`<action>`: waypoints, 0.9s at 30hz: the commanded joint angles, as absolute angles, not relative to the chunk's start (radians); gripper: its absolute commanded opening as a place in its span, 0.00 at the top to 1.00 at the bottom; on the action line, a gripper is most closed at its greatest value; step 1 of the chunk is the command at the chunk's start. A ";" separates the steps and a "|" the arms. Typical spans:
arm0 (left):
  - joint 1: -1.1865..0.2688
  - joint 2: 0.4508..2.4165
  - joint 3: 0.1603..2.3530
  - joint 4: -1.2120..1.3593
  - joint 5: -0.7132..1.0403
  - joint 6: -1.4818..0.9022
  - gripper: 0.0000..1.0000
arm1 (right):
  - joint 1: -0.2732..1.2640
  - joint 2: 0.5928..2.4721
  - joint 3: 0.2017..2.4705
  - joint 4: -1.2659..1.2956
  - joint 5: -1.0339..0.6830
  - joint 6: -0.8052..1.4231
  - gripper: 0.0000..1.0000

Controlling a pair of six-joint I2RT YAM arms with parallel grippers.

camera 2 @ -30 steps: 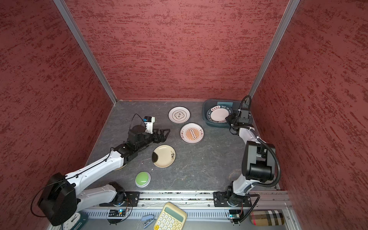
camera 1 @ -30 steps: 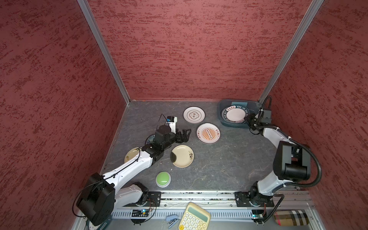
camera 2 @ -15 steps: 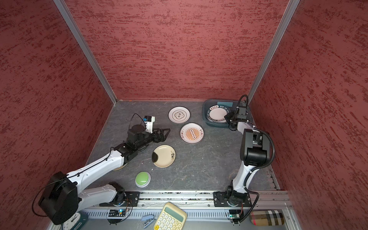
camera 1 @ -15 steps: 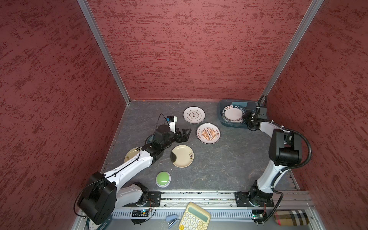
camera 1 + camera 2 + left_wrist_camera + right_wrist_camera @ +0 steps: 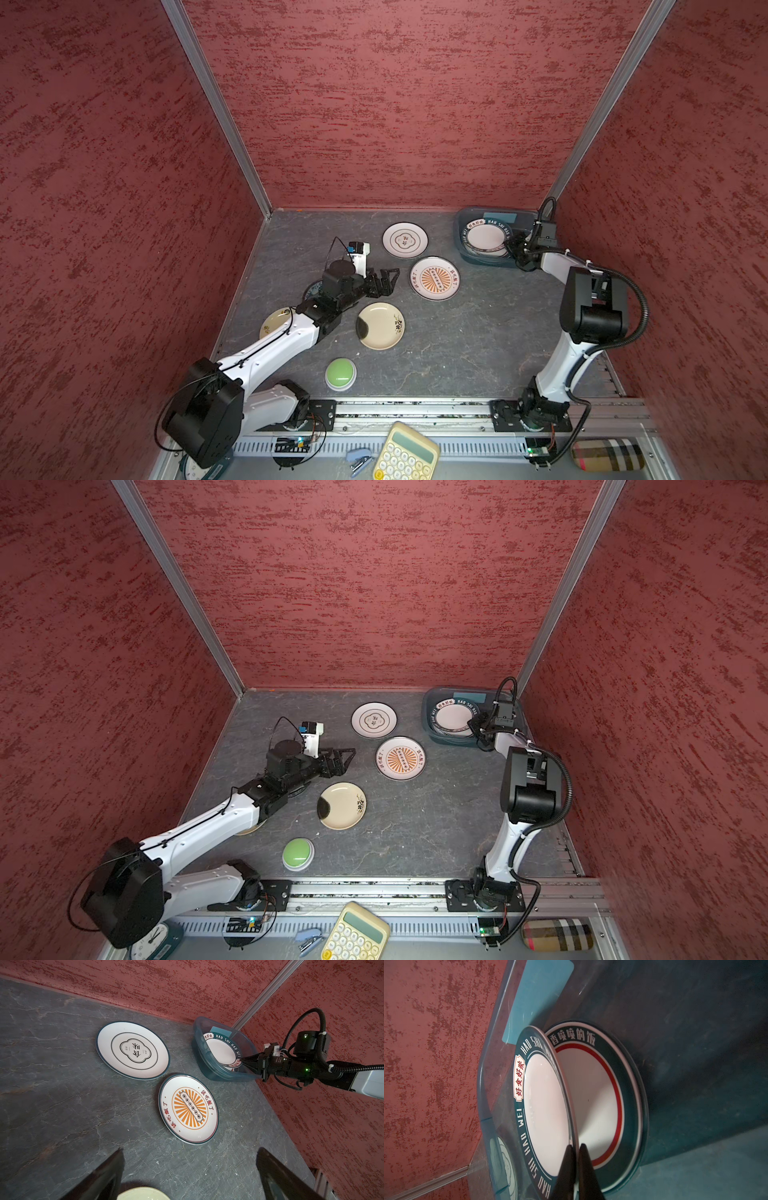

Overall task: Place the plates into the plastic bin on the countertop
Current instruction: 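Lower the held plate into the bin and open the right gripper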

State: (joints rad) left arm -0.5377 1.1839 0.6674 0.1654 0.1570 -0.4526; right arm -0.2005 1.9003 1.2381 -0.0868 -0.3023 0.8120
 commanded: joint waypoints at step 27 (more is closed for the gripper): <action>-0.529 1.212 0.689 0.162 0.175 -0.463 0.01 | -0.214 1.787 1.253 -0.169 -0.257 0.730 0.51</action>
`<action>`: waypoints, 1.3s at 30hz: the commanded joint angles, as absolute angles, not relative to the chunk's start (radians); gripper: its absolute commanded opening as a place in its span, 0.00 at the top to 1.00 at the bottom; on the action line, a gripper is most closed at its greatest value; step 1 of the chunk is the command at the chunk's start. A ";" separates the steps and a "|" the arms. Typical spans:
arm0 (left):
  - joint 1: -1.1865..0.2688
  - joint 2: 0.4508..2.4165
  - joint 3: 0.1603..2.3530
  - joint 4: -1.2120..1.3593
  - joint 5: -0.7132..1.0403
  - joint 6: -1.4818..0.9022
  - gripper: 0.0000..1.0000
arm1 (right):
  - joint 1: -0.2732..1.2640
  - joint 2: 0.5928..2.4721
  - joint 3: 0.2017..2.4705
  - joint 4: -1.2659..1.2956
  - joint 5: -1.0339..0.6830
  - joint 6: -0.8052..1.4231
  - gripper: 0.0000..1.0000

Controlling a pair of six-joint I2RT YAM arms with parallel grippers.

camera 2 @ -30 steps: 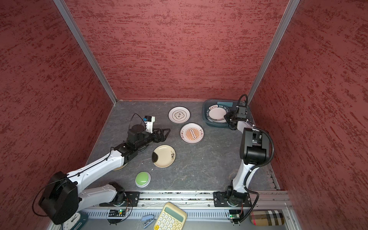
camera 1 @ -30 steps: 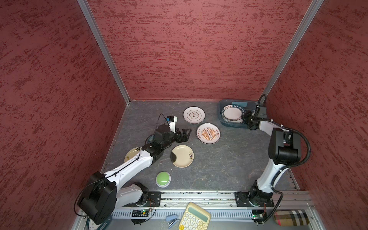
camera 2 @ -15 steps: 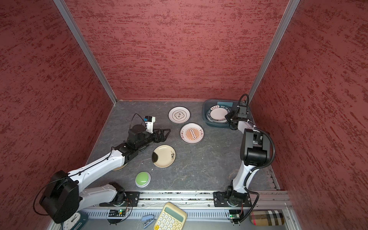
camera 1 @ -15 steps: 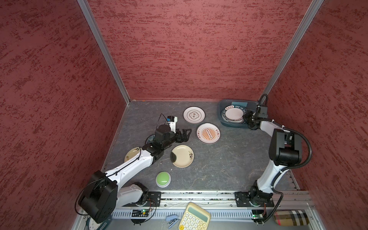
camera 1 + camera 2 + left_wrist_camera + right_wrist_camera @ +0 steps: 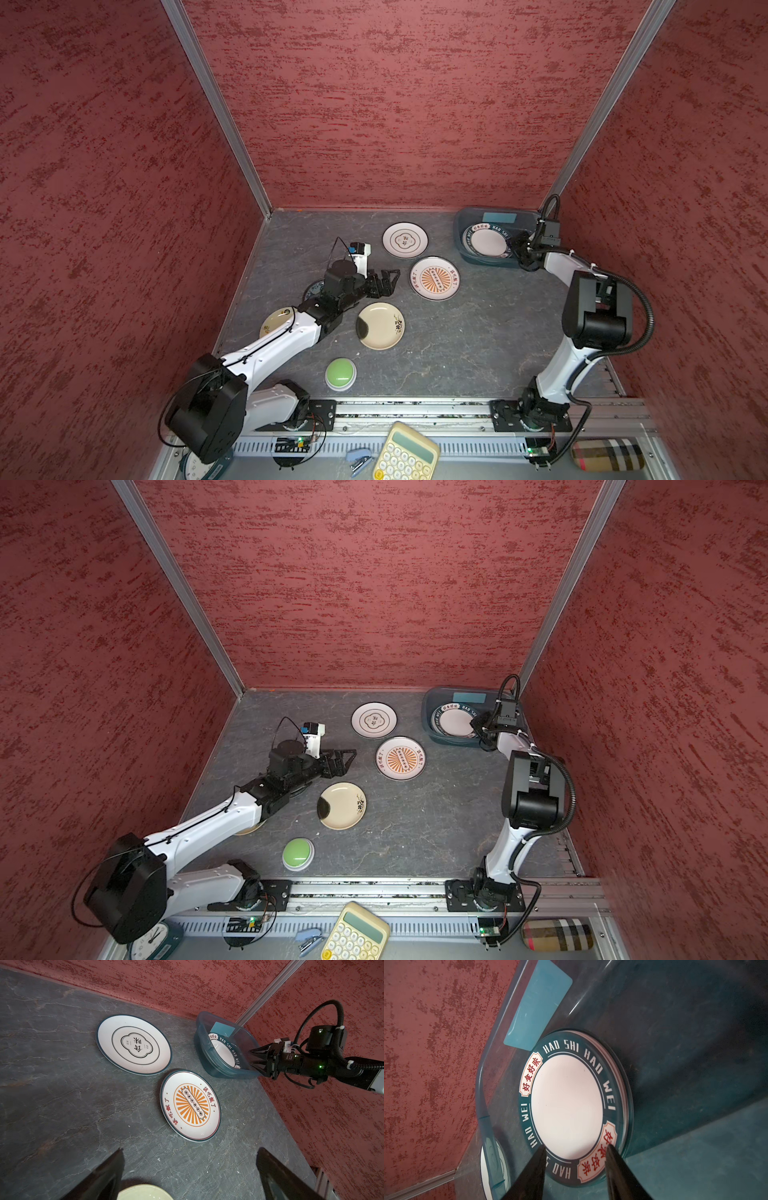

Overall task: Place the plates into the plastic bin on the countertop
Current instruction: 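Lower the held plate into the bin and open the right gripper, then withdraw the right gripper while the left gripper moves toward the orange sunburst plate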

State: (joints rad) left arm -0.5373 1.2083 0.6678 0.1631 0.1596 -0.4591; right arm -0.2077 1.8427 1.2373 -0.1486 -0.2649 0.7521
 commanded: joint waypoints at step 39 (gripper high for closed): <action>-0.480 1.530 0.783 0.241 0.358 -0.628 0.01 | -0.212 0.885 0.433 0.283 -0.812 0.781 0.01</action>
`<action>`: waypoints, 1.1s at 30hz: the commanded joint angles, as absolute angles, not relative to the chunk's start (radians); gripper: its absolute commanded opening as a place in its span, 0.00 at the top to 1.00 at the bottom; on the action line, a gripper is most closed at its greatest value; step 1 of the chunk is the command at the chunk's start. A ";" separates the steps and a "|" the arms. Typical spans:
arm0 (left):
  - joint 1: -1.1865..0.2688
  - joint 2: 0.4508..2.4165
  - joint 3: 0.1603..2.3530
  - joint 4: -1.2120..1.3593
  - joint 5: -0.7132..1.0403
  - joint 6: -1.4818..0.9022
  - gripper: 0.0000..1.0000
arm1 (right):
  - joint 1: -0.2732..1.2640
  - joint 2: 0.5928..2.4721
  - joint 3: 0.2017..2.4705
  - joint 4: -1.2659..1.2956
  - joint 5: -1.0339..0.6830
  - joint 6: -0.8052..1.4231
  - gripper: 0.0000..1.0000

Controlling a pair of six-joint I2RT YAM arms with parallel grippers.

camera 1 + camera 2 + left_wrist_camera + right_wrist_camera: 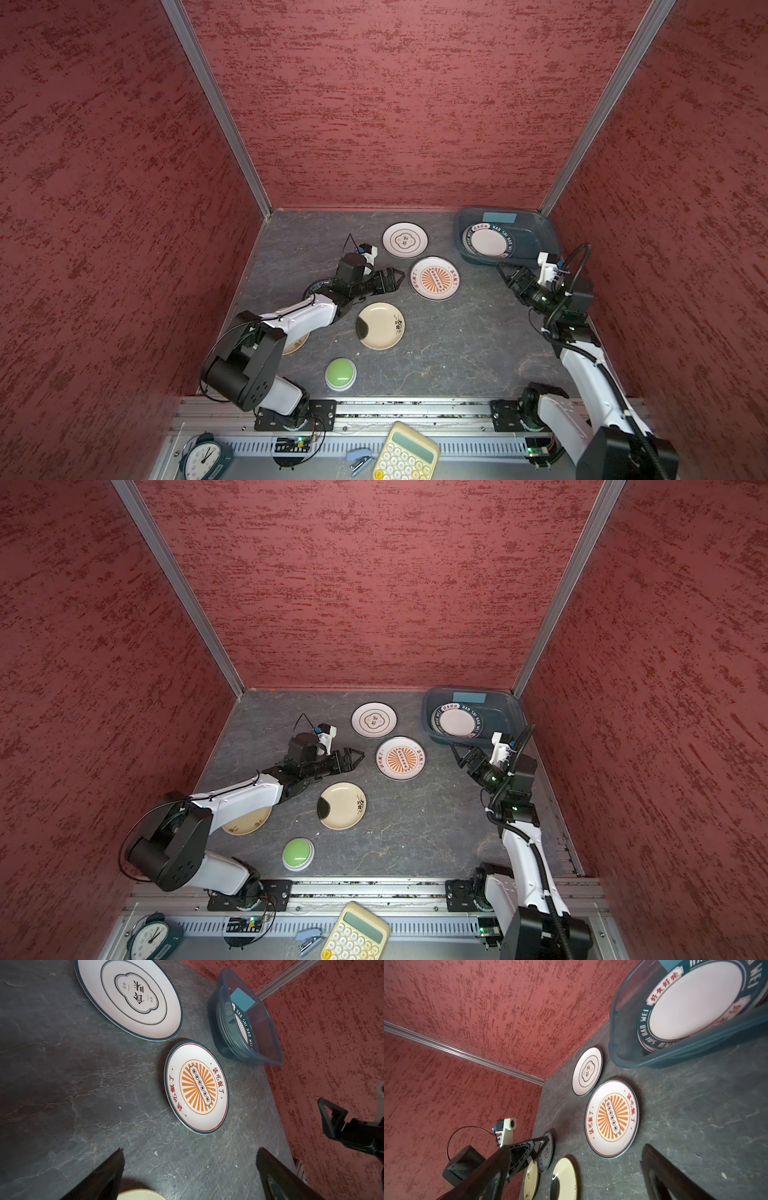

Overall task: Place the plates into the plastic bin on the countertop
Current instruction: 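Withdraw the right gripper while the left gripper moves toward the orange sunburst plate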

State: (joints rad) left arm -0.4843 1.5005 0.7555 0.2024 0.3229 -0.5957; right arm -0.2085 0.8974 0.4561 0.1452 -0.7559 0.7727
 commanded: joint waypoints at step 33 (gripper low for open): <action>-0.538 1.942 0.913 0.468 0.421 -0.887 0.27 | -0.212 0.785 0.207 0.378 -0.822 0.871 0.01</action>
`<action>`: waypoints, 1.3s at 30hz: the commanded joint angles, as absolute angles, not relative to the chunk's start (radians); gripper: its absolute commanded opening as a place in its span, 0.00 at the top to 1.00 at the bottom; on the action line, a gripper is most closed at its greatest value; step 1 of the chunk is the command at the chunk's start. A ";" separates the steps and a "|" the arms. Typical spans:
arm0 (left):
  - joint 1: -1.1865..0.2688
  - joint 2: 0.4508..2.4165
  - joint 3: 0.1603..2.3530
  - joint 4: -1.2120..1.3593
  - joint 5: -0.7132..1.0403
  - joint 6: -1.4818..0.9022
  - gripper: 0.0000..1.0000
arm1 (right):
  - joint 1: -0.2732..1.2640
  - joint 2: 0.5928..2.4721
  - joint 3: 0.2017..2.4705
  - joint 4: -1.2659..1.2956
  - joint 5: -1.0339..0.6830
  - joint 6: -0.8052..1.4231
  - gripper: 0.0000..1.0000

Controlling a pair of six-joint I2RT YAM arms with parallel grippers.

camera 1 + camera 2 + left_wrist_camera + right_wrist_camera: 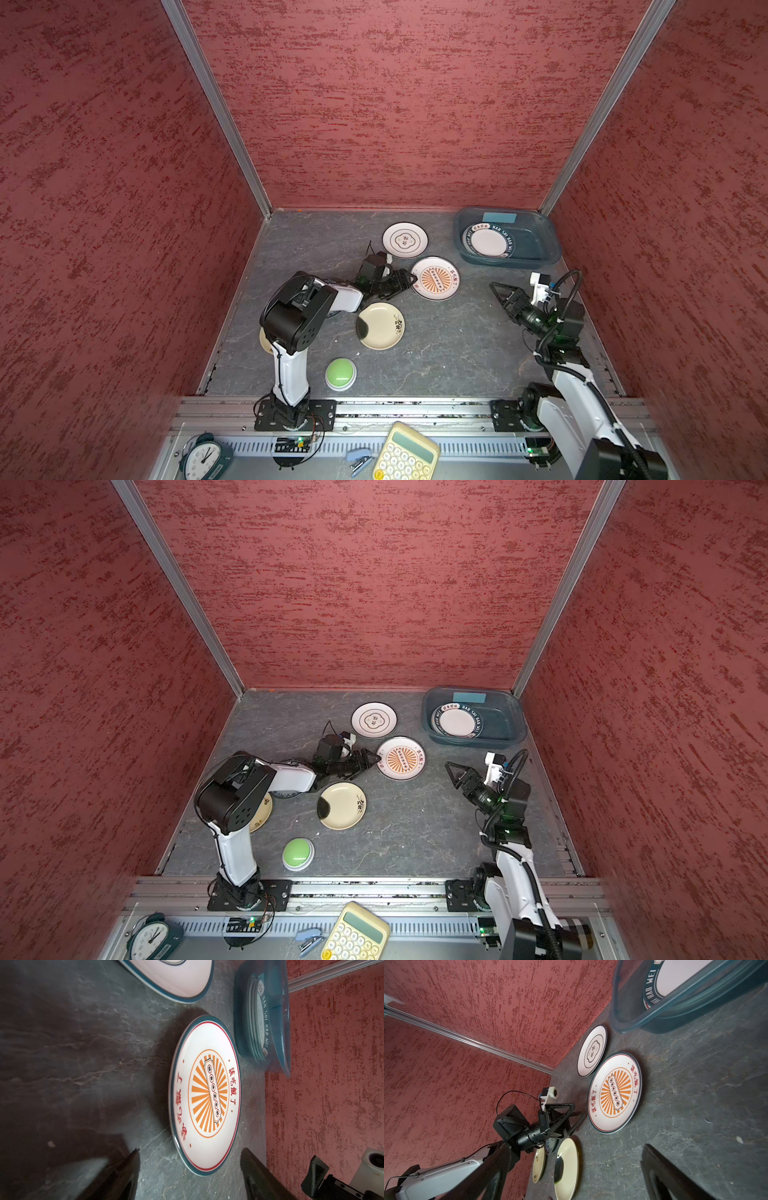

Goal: Place the plates into the plastic bin on the countertop

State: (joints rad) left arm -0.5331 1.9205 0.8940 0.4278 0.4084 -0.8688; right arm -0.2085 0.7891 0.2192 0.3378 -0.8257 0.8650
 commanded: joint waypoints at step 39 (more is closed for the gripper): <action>-0.579 2.051 1.052 0.291 0.422 -0.848 0.92 | -0.212 0.860 0.208 0.338 -0.771 0.810 0.01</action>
State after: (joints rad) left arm -0.5663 2.0293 1.0275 0.3191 0.4149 -0.8814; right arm -0.2085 0.8570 0.1970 0.3454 -0.7967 0.8341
